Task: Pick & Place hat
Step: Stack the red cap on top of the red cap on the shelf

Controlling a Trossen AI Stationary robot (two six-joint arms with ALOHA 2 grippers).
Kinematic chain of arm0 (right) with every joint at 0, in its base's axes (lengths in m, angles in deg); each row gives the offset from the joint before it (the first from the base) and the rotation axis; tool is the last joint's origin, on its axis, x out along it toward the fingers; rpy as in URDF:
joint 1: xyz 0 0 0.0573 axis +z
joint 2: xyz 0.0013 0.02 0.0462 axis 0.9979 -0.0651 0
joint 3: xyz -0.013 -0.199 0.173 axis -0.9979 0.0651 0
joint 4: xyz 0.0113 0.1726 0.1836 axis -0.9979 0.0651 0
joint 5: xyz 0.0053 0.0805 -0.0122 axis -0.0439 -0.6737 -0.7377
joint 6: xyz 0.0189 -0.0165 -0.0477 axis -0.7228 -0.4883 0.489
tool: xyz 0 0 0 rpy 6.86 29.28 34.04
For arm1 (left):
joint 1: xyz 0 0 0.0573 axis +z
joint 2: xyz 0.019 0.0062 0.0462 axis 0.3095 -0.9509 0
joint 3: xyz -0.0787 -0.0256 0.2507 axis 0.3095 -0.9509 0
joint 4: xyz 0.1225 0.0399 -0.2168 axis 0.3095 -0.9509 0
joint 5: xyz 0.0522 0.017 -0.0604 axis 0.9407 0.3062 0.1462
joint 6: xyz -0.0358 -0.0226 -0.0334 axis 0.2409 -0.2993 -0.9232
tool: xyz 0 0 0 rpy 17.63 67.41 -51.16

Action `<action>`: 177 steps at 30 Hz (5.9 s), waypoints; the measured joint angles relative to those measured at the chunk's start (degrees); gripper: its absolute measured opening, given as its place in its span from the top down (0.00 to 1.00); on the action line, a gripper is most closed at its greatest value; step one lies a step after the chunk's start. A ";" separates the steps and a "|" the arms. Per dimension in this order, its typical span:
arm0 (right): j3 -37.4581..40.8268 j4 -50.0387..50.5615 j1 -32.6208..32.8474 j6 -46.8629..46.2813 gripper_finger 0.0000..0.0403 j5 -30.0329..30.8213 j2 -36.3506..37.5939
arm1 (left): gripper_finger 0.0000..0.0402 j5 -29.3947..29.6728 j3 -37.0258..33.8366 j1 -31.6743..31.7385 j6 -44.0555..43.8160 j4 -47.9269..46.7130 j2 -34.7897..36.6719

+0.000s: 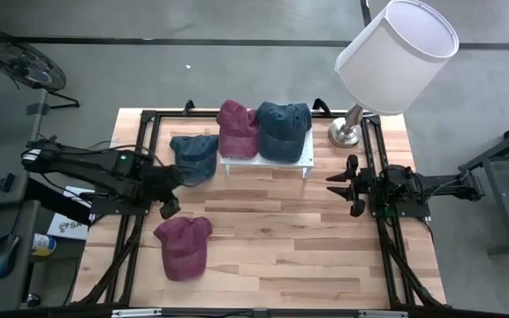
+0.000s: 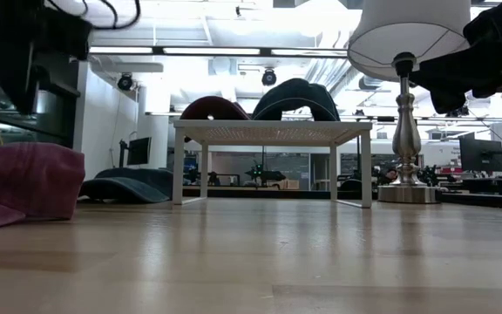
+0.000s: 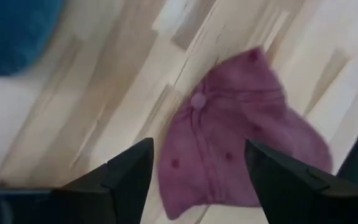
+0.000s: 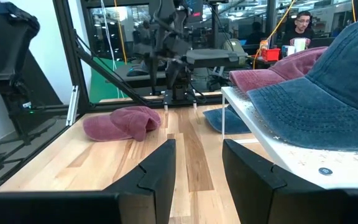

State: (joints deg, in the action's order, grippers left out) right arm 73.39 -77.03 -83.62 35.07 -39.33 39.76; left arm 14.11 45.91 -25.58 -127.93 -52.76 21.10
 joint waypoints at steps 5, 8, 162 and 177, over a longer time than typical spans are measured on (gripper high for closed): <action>0.02 -0.26 -0.01 0.00 0.69 0.06 0.00 | 0.37 -4.03 -0.02 0.00 1.35 2.25 -7.85; 0.02 -0.30 0.01 0.01 0.69 0.06 0.00 | 0.37 -5.59 -0.04 0.00 4.29 4.74 -12.45; 0.02 -0.96 0.01 0.01 0.69 0.01 0.00 | 1.00 -22.70 60.00 25.55 19.68 -0.65 -28.30; 0.02 -0.87 0.00 0.00 0.69 -0.01 -0.26 | 1.00 -40.73 63.43 39.73 30.46 -2.37 -33.95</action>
State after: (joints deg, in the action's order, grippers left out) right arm 73.41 -77.90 -83.62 35.07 -39.34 39.50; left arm -26.62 109.34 14.15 -97.47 -55.13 -12.85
